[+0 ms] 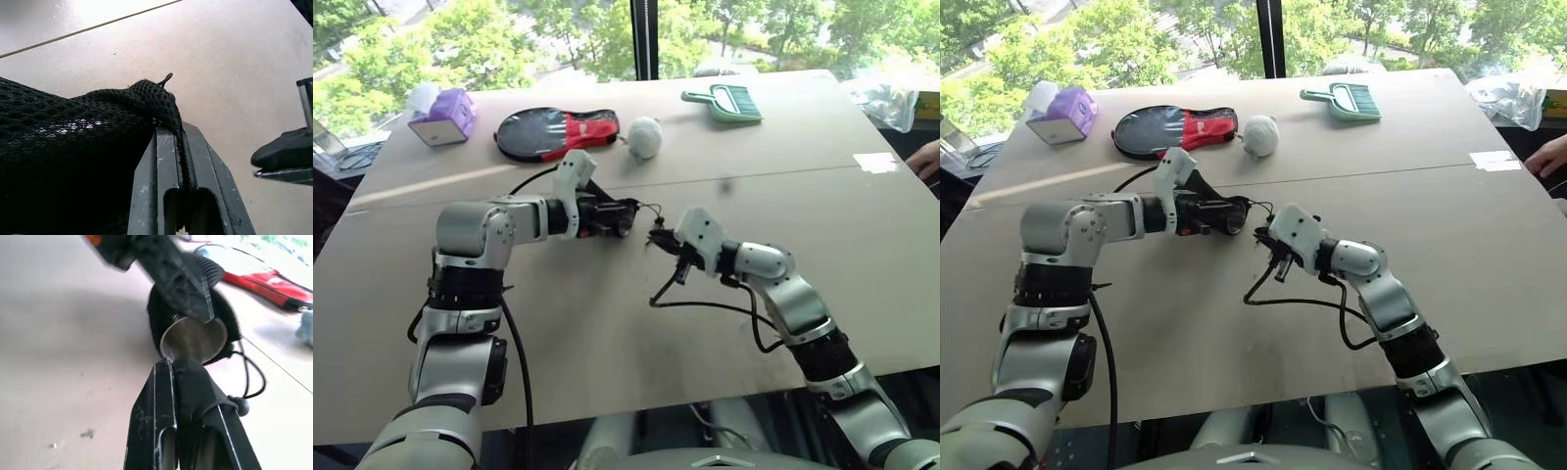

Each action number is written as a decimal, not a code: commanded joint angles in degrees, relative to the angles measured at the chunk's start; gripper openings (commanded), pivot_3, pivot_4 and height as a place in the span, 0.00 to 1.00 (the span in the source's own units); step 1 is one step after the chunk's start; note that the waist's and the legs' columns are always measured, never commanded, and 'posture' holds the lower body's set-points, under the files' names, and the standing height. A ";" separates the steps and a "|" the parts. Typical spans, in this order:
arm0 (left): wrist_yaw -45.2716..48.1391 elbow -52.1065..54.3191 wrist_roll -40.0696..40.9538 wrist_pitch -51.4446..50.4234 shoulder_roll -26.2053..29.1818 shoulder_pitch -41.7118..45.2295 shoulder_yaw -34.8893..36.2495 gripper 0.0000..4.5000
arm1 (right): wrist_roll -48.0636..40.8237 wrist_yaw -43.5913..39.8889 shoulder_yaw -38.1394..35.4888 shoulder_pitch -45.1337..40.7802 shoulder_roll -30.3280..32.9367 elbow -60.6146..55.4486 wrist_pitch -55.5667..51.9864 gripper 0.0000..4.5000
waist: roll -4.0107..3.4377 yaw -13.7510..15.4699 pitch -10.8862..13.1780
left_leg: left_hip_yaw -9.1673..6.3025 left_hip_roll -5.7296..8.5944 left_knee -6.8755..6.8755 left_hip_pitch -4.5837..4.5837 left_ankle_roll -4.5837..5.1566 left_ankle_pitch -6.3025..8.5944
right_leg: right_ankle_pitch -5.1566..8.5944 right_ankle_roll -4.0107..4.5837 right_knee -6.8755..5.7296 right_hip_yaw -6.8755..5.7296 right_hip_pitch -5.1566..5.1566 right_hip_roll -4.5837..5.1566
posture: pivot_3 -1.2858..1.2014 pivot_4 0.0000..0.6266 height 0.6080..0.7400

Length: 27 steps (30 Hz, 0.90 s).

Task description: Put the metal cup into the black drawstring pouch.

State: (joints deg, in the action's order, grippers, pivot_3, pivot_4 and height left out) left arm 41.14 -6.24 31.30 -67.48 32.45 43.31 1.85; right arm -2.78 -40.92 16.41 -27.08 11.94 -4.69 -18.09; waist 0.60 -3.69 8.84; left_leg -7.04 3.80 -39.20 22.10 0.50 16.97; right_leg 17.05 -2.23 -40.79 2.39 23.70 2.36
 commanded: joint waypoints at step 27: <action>-2.41 8.58 3.14 -0.34 2.60 -1.13 6.40 0.00 | 1.50 12.36 -1.98 -4.44 -10.87 13.49 -5.88 0.55 | 0.02 -0.80 0.00 | -0.10 0.09 0.12 0.07 -0.04 -0.02 | 0.00 0.01 0.00 0.02 0.17 0.07 | 0.52 0.24 1.00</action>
State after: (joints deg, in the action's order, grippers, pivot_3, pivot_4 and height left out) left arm 39.28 -0.46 33.10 -67.59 34.44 41.97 5.78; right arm -0.53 -29.25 15.02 -29.83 1.75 8.25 -24.70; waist 0.62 -4.49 8.84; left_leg -7.14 3.92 -39.11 22.17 0.47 16.95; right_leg 17.04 -2.23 -40.77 2.40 23.85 2.45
